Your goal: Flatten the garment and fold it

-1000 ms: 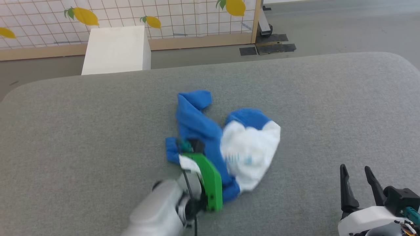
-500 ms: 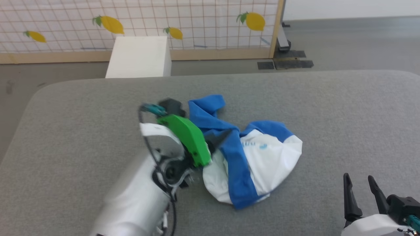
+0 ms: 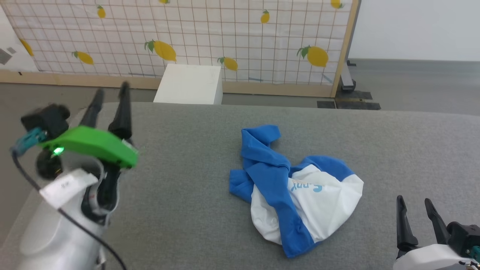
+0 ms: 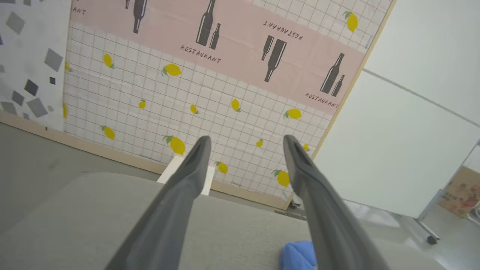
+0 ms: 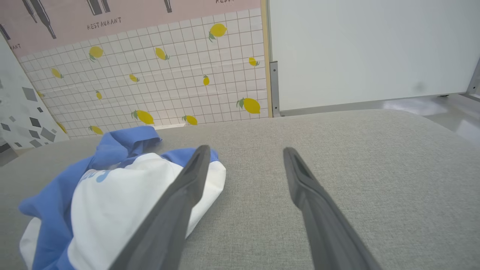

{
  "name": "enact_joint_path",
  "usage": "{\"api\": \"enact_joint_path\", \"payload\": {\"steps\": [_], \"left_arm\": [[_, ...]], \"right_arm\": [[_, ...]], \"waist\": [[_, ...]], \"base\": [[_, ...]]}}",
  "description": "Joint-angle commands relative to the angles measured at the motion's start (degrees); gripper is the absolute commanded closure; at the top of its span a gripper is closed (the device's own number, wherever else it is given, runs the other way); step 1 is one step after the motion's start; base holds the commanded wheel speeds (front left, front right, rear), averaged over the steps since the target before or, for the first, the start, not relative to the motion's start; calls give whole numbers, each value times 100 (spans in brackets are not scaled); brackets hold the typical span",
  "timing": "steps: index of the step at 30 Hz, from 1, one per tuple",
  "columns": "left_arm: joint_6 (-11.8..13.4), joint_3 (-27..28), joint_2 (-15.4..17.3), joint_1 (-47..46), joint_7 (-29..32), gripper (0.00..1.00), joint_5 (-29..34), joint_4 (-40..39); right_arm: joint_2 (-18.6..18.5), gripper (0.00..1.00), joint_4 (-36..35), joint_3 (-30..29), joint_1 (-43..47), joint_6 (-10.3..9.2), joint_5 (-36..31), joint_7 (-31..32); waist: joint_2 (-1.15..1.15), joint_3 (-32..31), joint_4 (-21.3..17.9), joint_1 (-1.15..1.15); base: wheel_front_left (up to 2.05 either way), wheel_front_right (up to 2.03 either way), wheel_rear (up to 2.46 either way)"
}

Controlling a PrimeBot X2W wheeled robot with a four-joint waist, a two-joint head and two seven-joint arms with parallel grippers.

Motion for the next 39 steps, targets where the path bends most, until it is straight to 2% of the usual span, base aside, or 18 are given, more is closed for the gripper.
{"api": "enact_joint_path", "payload": {"steps": [1,5,9,18,27,31,35,37,38,39], "left_arm": [[94,-63,203,278,-211,0,364,-36],[299,-118,442,803,-657,0,894,-157],[325,-284,539,1271,-799,0,1255,-283],[279,-390,236,1961,-882,0,1265,-223],[154,-585,53,2125,-881,0,1244,31],[152,-589,18,2130,-841,0,1178,51],[205,-568,-2,2089,-841,0,1172,-25],[226,-570,-14,2061,-843,0,1184,-87],[247,-574,-26,2022,-846,0,1202,-151],[257,-572,-31,2001,-845,0,1206,-179]], "right_arm": [[1,0,-41,-11,104,-9,58,15],[1,0,-75,-34,142,-9,63,31],[1,0,-110,-25,172,-9,60,34],[1,0,-153,7,234,-9,68,20],[1,0,-96,90,221,-9,103,114],[1,0,-34,233,2,-9,106,557],[1,0,-16,249,-491,-9,23,1312],[1,0,41,246,-838,-9,-112,1867],[1,0,107,250,-1255,-9,-326,2446],[1,0,160,268,-1493,-9,-405,2765]], "waist": [[36,-81,46,0],[36,-117,51,0],[36,-104,22,0],[36,0,-51,0],[36,86,-104,0],[36,138,-102,0],[36,251,-52,0],[36,345,-17,0],[36,467,17,0],[36,542,39,0]], "base": [[0,0,0],[0,0,0],[0,0,0],[0,0,0],[0,0,0],[0,0,0],[0,0,0],[0,0,0],[0,0,0],[0,0,0]]}}
